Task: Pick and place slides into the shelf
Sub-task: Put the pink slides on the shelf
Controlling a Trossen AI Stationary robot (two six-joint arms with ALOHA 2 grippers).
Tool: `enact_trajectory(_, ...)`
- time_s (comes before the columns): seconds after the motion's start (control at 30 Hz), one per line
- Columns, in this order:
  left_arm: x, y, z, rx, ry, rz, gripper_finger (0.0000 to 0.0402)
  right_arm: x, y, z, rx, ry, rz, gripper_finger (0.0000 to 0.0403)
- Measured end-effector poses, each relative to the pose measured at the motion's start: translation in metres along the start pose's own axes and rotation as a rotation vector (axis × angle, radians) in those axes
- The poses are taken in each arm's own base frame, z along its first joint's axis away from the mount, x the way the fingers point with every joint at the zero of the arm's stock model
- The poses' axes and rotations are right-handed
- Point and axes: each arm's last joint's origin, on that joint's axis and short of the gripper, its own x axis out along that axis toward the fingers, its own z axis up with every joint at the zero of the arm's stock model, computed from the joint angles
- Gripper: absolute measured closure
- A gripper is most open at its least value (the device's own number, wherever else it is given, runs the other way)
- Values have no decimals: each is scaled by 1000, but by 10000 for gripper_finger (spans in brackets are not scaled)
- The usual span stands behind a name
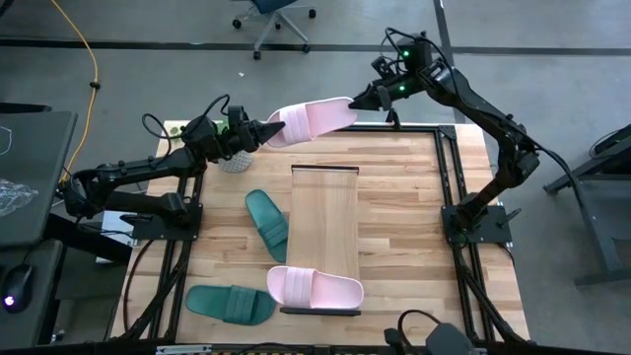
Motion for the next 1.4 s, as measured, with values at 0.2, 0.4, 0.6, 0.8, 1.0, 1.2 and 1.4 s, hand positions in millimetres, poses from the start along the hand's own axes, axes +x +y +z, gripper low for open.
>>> enact_trajectory(0.2, 0, 0, 0, 1, 0, -4, 402, 5, 2, -4, 19, 22, -22, 181)
enact_trajectory(0.4, 0, -1, 0, 1, 12, -15, 402, 12, 7, -6, 3, 33, -28, 187)
enact_trajectory(0.6, 0, -1, 0, 1, 17, -19, 402, 16, 8, -7, -4, 33, -47, 228)
enact_trajectory(0.8, 0, -1, 0, 2, 19, -22, 402, 16, 8, -8, 1, 32, -60, 290)
enact_trajectory(1.0, 0, -1, 0, 13, 22, -25, 402, 16, 8, -8, -2, 32, -63, 337)
enact_trajectory(1.2, 0, -1, 0, 41, 23, -25, 393, 16, 7, -8, -4, 29, -74, 343)
enact_trajectory(1.4, 0, -1, 0, 99, 19, -24, 340, 15, 5, -7, 15, 8, -137, 344)
